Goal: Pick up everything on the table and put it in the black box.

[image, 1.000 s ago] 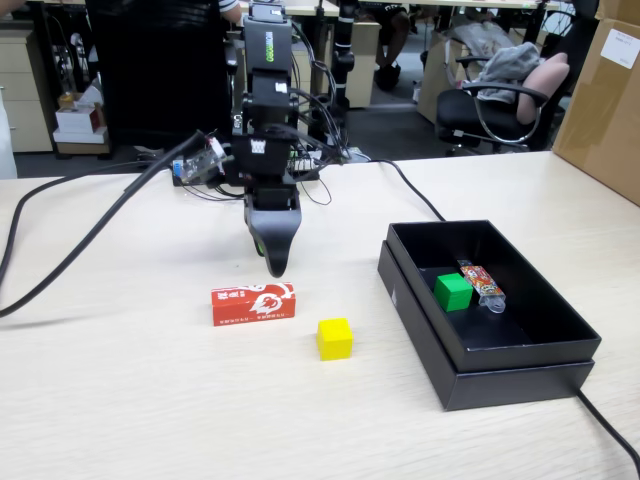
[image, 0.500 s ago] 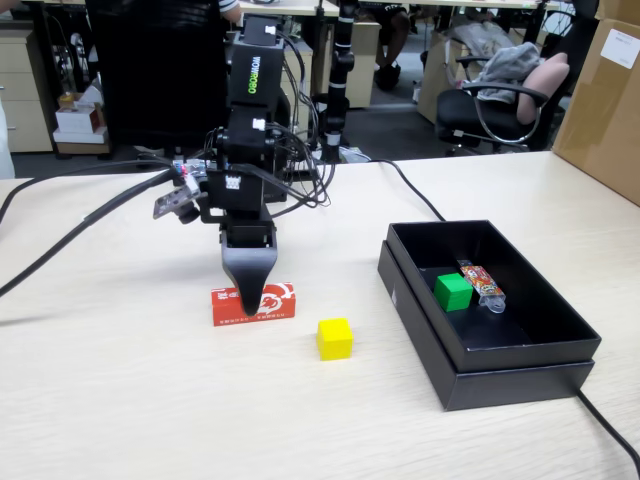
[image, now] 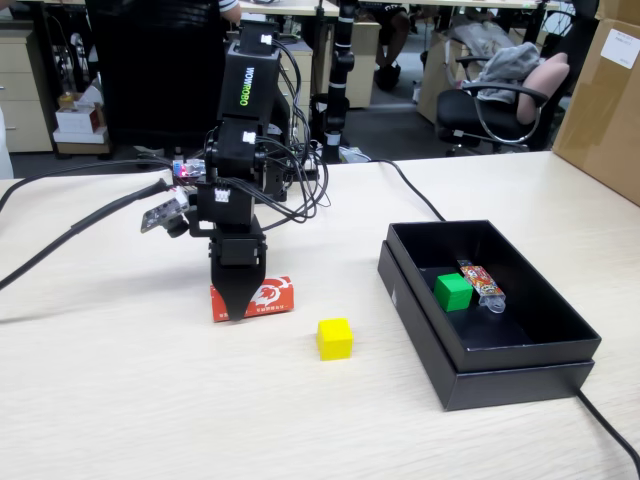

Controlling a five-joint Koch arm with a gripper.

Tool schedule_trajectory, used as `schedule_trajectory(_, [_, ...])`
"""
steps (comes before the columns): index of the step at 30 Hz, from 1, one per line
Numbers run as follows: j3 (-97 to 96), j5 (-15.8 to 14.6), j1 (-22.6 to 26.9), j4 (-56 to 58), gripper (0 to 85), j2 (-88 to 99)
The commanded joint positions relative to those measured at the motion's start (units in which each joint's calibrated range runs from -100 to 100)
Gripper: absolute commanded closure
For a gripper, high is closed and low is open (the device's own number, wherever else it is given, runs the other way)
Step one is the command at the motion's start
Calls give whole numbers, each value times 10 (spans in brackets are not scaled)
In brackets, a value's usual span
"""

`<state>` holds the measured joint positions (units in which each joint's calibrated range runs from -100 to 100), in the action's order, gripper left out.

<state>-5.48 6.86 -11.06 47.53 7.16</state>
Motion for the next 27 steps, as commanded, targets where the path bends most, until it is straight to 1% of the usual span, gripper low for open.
schedule_trajectory(1, [8,-1,1,8,753,17])
schedule_trajectory(5, [8,-8,7,57,753,83])
schedule_trajectory(10, [0,-22,30,153,753,234])
schedule_trajectory(12, [-2,-33,53,195,753,321])
schedule_trajectory(15, [-16,-47,85,202,753,406])
schedule_trajectory(18, [-11,-70,131,202,753,460])
schedule_trajectory(23, [55,-104,210,200,753,486])
schedule_trajectory(26, [144,-121,240,199,753,416])
schedule_trajectory(27, [162,-122,243,199,753,396])
